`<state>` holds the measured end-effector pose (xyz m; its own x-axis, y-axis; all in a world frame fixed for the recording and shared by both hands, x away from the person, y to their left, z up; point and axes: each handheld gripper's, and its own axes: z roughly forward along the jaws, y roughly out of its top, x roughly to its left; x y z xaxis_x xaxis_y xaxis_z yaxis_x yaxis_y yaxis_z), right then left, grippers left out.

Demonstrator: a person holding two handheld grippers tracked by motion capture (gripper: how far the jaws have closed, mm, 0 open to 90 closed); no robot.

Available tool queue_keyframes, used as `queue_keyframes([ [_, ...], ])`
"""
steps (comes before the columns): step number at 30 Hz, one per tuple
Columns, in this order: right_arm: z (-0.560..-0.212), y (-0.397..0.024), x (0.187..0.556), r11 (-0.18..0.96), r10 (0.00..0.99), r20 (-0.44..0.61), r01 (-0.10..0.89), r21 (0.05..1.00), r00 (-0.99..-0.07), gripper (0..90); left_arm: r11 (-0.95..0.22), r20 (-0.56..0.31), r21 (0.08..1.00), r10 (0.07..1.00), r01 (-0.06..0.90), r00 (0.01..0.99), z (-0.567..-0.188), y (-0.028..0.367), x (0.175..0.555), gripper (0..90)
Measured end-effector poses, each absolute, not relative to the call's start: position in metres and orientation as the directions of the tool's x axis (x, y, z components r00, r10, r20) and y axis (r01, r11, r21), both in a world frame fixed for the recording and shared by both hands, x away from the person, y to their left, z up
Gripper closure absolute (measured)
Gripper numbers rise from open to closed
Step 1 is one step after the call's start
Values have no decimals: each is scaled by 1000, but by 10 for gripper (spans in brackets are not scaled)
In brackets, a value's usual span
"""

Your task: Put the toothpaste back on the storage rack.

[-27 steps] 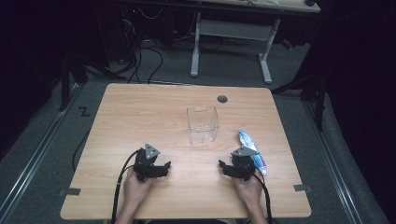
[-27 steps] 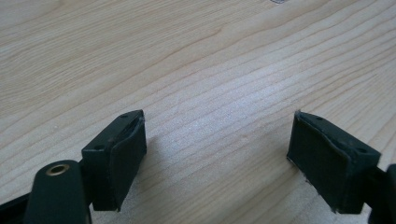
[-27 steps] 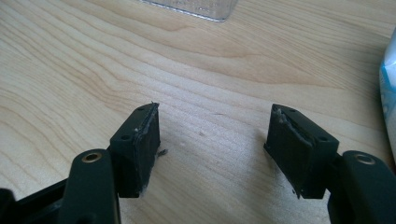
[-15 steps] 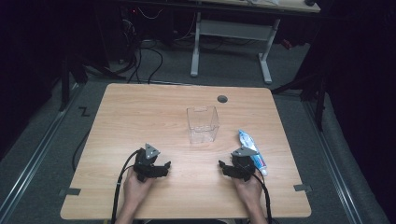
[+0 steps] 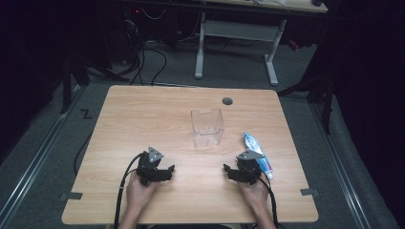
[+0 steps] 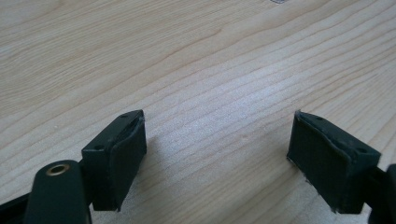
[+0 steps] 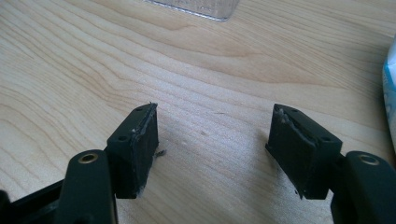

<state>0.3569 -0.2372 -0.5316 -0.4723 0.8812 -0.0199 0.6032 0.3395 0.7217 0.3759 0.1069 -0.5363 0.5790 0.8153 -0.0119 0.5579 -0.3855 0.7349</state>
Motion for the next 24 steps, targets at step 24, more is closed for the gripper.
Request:
queue_keyframes([
  [24,-529,-242,354,318,887,3,614,722,-462,398,-383,-14,735,817,560,577,-536,107,376,195],
])
